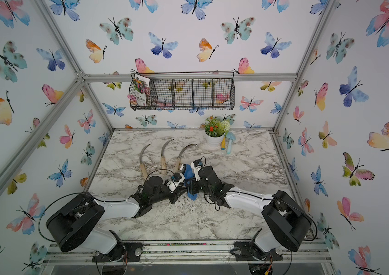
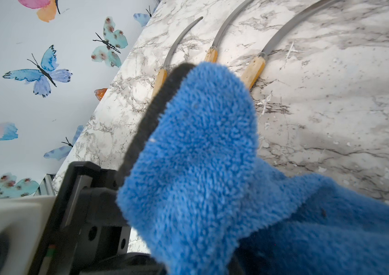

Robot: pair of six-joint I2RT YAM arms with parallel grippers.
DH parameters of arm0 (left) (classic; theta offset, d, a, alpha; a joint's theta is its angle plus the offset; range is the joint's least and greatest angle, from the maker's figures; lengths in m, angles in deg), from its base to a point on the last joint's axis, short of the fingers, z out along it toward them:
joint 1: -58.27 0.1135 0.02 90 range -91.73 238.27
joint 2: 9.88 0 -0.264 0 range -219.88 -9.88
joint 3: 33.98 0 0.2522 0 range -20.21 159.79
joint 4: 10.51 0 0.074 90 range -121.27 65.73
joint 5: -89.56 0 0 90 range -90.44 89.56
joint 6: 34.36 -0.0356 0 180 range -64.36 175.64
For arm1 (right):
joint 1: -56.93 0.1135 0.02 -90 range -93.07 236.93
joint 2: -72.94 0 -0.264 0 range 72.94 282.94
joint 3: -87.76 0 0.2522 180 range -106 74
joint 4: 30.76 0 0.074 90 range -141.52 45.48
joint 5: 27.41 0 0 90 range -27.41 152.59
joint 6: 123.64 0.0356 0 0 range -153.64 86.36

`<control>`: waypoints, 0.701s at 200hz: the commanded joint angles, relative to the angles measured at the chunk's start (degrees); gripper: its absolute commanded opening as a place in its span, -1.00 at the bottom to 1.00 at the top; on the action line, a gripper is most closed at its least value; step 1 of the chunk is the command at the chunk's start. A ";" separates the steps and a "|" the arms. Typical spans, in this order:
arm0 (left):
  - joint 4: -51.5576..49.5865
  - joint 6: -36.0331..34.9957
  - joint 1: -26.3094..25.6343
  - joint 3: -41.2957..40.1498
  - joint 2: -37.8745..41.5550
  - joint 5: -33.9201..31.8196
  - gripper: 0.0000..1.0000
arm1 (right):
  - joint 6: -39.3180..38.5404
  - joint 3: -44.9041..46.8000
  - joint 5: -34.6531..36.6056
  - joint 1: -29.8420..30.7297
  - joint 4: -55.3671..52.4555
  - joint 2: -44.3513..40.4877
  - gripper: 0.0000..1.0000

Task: Wipe small sickles with rags
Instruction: Wipe the small sickle.

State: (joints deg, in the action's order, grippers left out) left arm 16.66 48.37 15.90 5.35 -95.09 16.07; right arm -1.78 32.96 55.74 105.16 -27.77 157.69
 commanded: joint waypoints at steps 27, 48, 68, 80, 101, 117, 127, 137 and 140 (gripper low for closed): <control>4.03 -0.10 -0.17 0.28 1.78 0.58 -1.00 | 0.49 6.40 -3.24 -10.30 2.42 2.32 -0.96; 4.03 -0.11 -0.15 0.19 1.96 0.75 -1.00 | -0.26 5.30 -0.47 -12.02 -1.93 2.54 -0.96; 4.04 -0.06 -0.17 0.12 2.23 0.67 -1.00 | 0.16 3.63 -3.24 -11.25 -1.85 2.19 -0.96; 4.08 -0.16 -0.17 -0.05 2.54 0.70 -1.00 | 0.40 1.22 -0.94 -7.88 -3.62 2.00 -0.96; 4.36 -0.13 -0.17 -0.22 2.58 0.63 -1.00 | 0.40 -2.70 2.37 -1.23 -5.49 2.81 -0.96; 4.33 -0.17 -0.11 -0.04 2.23 0.61 -1.00 | 0.81 -3.44 0.34 1.34 -3.79 3.16 -0.96; 4.08 -0.16 -0.12 0.21 1.99 0.62 -1.00 | 0.99 -2.90 0.01 1.87 -2.54 2.98 -0.96; 3.82 -0.19 -0.09 0.33 1.92 0.74 -1.00 | 1.27 -1.86 1.14 1.87 -1.82 2.79 -0.96; 3.83 -0.19 -0.16 0.32 1.93 0.82 -1.00 | 1.19 -1.67 2.24 1.87 -1.94 2.79 -0.96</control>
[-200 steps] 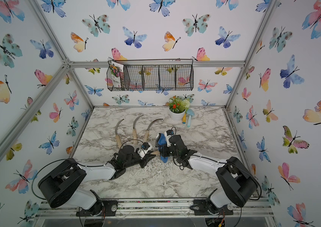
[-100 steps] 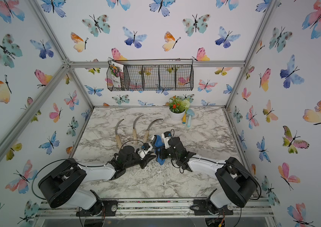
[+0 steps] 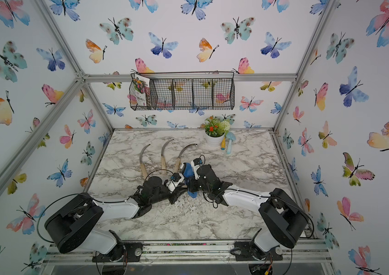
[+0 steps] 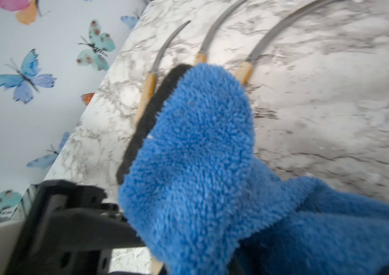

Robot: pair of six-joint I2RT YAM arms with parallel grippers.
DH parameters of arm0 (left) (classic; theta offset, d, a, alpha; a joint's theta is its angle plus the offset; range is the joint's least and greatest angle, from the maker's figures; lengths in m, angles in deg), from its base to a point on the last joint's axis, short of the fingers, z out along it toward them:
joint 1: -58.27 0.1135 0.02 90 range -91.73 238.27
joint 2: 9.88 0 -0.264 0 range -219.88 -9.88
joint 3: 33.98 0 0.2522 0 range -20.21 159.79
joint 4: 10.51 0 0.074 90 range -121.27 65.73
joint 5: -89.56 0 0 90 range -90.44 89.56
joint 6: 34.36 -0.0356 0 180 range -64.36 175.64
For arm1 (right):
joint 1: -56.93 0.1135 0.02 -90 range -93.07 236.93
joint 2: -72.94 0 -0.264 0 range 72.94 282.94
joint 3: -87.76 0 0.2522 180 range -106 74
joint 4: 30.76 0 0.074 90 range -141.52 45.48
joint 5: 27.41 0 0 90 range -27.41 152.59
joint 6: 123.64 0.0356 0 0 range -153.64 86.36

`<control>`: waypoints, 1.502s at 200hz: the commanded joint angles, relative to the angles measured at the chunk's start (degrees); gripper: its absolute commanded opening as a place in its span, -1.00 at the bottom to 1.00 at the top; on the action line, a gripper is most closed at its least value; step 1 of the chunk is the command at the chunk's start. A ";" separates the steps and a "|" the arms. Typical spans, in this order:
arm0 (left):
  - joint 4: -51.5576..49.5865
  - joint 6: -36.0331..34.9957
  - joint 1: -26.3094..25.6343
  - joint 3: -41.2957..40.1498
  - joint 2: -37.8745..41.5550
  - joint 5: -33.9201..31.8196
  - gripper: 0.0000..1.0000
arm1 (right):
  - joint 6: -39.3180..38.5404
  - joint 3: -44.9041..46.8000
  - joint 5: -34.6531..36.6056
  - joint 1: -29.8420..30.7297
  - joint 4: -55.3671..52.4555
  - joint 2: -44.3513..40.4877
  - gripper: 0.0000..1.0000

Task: Wipe small sickles with rags
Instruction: Wipe the small sickle.

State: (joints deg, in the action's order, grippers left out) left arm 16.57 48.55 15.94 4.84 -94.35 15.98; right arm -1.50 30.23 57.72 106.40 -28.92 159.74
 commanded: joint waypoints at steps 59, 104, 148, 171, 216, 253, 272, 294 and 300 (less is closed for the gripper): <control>4.50 -0.22 -0.19 0.17 2.03 0.89 -1.00 | 1.02 9.94 -0.04 -9.99 1.45 -1.64 -0.96; 4.36 -0.38 -0.12 0.50 1.69 0.87 -1.00 | 0.38 6.77 -3.32 -9.52 0.65 -0.50 -0.96; 4.68 -0.54 -0.10 0.47 1.41 0.71 -1.00 | 0.07 2.10 -4.53 -0.70 1.72 1.51 -0.96; 4.65 -0.60 -0.15 0.50 1.47 0.51 -1.00 | 0.38 2.72 -5.04 -0.58 3.10 1.85 -0.96; 4.87 -0.48 -0.11 -0.18 2.04 -0.18 -1.00 | -0.06 5.00 -4.51 -5.83 4.59 4.52 -0.96; 6.37 -0.31 -0.10 -1.48 3.49 -0.53 -1.00 | -0.10 7.76 -4.95 -13.60 4.23 5.20 -0.96; 8.10 -0.20 -0.09 -2.63 3.85 -1.40 -1.00 | -1.08 8.16 -3.23 -13.97 3.12 3.34 -0.96; 9.29 0.11 -0.11 -3.29 4.42 -3.66 -1.00 | -1.29 8.17 -2.55 -14.00 1.00 -1.34 -0.96; 10.05 0.22 -0.16 -3.87 4.63 -4.66 -1.00 | -1.08 8.28 -2.19 -14.01 0.23 -3.25 -0.96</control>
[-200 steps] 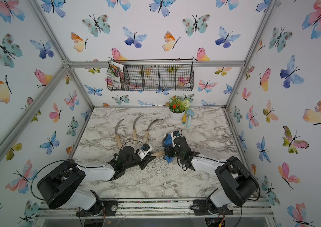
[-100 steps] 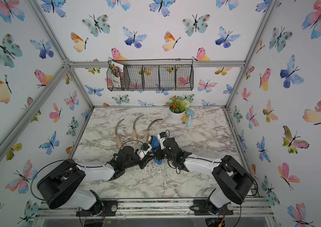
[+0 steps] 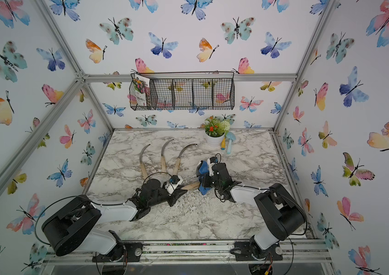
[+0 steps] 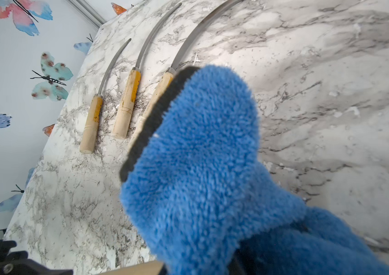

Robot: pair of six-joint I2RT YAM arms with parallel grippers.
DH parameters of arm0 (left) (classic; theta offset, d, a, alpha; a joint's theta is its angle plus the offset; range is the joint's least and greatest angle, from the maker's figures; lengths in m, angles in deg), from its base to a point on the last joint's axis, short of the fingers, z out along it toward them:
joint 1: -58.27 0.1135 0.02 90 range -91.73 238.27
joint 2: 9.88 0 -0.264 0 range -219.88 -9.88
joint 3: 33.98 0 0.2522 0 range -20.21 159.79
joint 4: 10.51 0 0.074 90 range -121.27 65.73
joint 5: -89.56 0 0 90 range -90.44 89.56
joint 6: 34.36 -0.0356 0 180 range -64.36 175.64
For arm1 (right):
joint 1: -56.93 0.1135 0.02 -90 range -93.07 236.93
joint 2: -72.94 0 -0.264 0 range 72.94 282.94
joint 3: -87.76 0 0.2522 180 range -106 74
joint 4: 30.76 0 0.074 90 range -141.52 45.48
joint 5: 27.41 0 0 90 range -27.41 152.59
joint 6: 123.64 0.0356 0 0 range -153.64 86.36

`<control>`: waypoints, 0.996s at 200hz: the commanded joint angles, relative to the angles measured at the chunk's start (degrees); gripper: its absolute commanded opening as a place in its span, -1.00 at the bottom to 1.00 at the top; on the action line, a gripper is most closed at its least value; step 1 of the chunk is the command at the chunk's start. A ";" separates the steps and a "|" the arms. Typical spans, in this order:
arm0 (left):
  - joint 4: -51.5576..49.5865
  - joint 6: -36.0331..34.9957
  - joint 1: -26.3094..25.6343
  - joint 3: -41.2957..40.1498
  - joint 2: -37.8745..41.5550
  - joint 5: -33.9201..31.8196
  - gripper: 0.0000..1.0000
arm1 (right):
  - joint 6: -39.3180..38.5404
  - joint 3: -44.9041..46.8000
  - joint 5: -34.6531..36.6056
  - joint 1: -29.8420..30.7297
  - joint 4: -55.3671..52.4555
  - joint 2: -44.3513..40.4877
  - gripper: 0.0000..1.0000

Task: Wipe small sickles with rags
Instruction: Wipe the small sickle.

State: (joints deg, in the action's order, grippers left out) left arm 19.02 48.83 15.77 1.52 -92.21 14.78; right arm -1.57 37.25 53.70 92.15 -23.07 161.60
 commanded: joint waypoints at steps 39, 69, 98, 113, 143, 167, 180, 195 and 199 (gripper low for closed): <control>12.38 -0.44 0.08 -3.97 4.17 -10.52 -1.00 | 0.07 4.23 2.56 -0.02 -8.44 -18.74 -0.96; 14.25 0.17 0.14 -5.20 4.08 -15.53 -1.00 | 1.53 7.96 3.16 -2.41 -10.15 -25.62 -0.96; 21.88 -0.93 0.00 -9.55 5.31 -18.04 -1.00 | 2.20 8.22 4.82 -9.94 -16.01 -28.80 -0.96; 25.55 -2.63 -0.18 -11.38 4.76 -16.40 -1.00 | 2.38 7.05 7.77 -13.94 -19.54 -29.04 -0.96; 28.39 -3.60 -0.27 -11.67 2.04 -17.90 -1.00 | 2.13 3.95 14.55 -18.23 -23.71 -27.97 -0.96; 33.86 -6.18 -1.16 -13.39 0.24 -15.98 -1.00 | 2.05 -0.68 25.06 -18.60 -28.72 -24.31 -0.96; 37.51 -9.30 -2.93 -14.56 -1.04 -17.17 -1.00 | 1.79 -2.83 27.43 -18.70 -30.38 -21.94 -0.96; 41.05 -12.13 -4.59 -15.19 -3.22 -19.35 -1.00 | 0.78 -4.43 27.63 -18.68 -30.90 -19.26 -0.96; 41.98 -12.55 -4.74 -15.21 -4.02 -19.47 -1.00 | 0.53 -4.69 27.46 -18.69 -30.94 -18.65 -0.96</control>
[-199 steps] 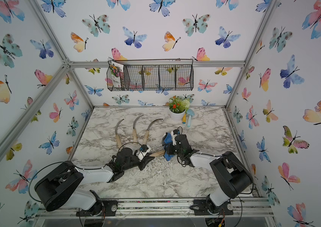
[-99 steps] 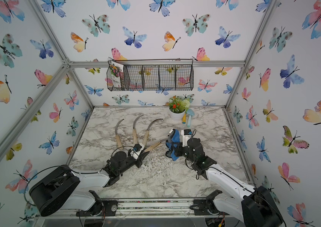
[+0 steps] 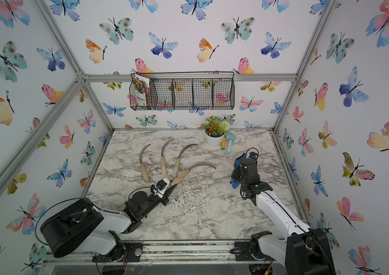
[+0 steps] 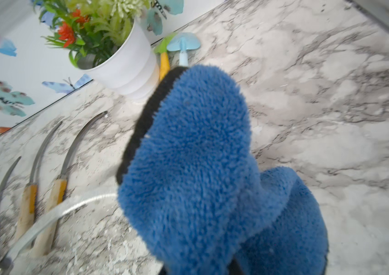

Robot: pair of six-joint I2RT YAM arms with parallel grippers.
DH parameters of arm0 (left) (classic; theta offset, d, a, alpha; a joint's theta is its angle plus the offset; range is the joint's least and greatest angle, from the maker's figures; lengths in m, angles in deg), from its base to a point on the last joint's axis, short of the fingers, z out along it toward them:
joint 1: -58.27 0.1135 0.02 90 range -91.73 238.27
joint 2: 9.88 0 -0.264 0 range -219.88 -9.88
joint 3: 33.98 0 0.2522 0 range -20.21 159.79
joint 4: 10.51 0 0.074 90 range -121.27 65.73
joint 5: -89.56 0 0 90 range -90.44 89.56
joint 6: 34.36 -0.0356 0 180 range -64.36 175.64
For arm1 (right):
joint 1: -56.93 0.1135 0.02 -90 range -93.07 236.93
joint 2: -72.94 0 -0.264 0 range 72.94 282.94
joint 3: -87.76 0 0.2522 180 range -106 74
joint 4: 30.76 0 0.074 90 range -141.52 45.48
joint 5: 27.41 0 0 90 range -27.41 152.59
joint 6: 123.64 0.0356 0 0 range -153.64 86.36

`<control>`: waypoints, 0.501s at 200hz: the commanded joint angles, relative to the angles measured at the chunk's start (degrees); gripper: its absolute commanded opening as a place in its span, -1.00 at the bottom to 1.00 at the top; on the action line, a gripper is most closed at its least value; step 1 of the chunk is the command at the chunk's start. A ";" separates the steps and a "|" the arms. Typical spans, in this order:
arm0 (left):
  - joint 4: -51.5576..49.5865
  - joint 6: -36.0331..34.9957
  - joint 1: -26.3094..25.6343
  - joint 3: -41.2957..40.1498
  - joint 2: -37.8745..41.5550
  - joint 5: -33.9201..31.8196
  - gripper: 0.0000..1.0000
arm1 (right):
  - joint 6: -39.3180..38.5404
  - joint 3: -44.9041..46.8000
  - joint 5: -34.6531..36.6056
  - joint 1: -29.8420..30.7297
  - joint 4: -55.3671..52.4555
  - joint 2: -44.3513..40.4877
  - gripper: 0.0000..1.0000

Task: Wipe small sickles with rags
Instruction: Wipe the small sickle.

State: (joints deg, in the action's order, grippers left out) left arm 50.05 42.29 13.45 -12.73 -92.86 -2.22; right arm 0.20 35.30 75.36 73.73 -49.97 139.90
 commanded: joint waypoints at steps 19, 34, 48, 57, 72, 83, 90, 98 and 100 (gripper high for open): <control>16.97 -7.72 -2.89 -1.21 -7.70 -2.56 -1.00 | -2.09 -3.81 5.42 -0.27 -4.00 5.54 -0.96; 22.25 -10.07 -4.05 -1.85 -11.51 -4.87 -1.00 | -2.73 -4.10 4.52 -0.27 -3.41 6.95 -0.96; 26.93 -13.44 -5.81 -1.93 -14.92 -7.82 -1.00 | -3.55 -4.26 3.43 -0.32 -2.73 8.36 -0.96; 25.96 -15.43 -7.43 -0.75 -16.31 -9.60 -1.00 | -3.70 -4.52 3.14 -0.26 -2.91 9.42 -0.96; 21.43 -18.22 -10.01 2.25 -17.93 -14.15 -1.00 | -4.05 -4.81 2.48 -0.26 -2.84 11.32 -0.96; 16.15 -18.73 -10.55 4.33 -18.02 -15.72 -1.00 | -4.22 -5.06 1.45 -0.27 -2.71 12.82 -0.96; 12.43 -18.04 -10.47 5.49 -17.42 -15.12 -1.00 | -4.31 -5.07 0.67 -0.23 -2.32 13.74 -0.96; 8.22 -17.09 -10.25 6.88 -16.42 -13.87 -1.00 | -4.48 -5.16 -0.24 -0.26 -1.65 14.67 -0.96; 6.93 -16.88 -10.17 7.25 -16.11 -13.62 -1.00 | -4.51 -5.20 -0.39 -0.23 -1.49 14.86 -0.96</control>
State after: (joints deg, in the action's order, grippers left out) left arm 64.06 27.17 3.35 -9.84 -110.70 -12.87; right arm -3.12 31.74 77.22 73.73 -52.18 152.51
